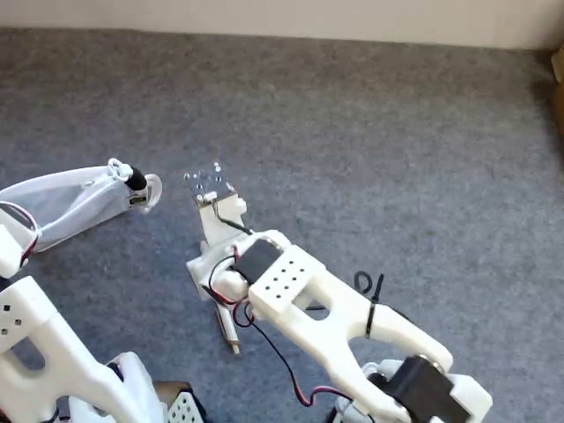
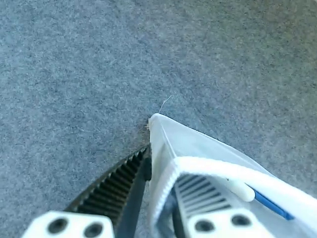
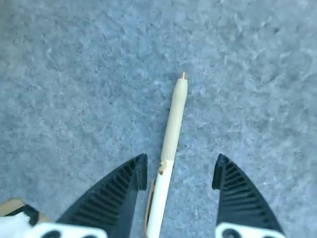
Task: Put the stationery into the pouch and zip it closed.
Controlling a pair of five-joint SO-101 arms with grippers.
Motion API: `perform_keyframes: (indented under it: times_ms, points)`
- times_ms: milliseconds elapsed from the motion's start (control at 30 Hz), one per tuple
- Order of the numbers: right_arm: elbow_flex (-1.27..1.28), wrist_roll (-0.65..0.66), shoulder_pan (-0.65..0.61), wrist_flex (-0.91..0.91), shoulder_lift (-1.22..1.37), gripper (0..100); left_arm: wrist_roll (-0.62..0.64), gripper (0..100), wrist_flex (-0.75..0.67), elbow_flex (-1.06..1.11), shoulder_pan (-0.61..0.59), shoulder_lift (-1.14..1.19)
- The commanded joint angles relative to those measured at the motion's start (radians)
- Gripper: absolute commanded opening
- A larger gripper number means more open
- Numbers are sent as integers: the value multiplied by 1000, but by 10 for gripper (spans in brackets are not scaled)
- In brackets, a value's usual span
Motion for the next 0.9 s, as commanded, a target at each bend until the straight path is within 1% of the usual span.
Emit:
perform_keyframes:
  times_ms: [0, 233, 433, 567, 767, 867]
  points:
    - [-5, -11, 8, -27, 102, 205, 5, 53, -15, -1, 33, 5]
    - [-139, -11, 5, -33, 305, 205, 5, 53, -23, 27, 35, 2]
    - [-202, -11, 2, -36, 358, 205, 6, 53, -23, 27, 35, 4]
    - [-205, -11, 10, -35, 318, 205, 6, 53, -23, 28, 35, 2]
    - [-199, -12, 28, -42, 170, 205, 6, 53, -23, 27, 31, 2]
    - [-174, -25, 25, -127, 160, 205, 5, 53, -23, 27, 31, 2]
